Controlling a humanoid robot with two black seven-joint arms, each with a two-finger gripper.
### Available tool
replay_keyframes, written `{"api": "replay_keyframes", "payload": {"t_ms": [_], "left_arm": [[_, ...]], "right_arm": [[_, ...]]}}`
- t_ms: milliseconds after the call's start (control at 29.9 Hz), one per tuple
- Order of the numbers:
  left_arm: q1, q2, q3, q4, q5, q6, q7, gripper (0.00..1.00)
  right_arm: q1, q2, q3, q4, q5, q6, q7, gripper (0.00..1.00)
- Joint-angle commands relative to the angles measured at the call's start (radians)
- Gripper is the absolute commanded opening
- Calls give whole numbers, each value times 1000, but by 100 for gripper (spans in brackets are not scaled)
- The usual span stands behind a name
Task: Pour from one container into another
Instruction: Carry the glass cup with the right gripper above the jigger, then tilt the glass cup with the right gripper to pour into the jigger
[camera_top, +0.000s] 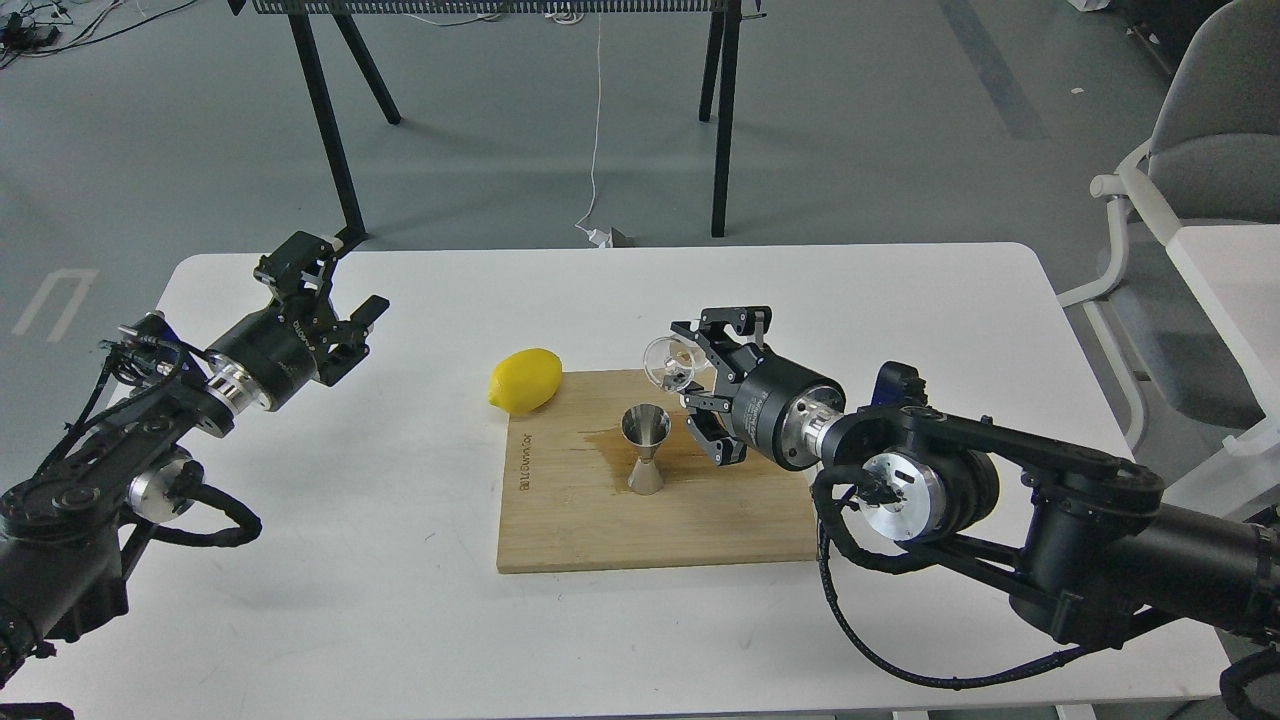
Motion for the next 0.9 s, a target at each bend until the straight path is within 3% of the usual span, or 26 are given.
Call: {"api": "replay_keyframes", "payload": {"t_ms": [0,870], "left_arm": [[0,-1,0,0,-2,0,0,94],[0,-2,-2,0,-2,0,0,95]], "right_arm": [[28,0,-39,0,-7,-10,-4,45],[215,-14,-254,-5,-94,-27,-16,45]]}}
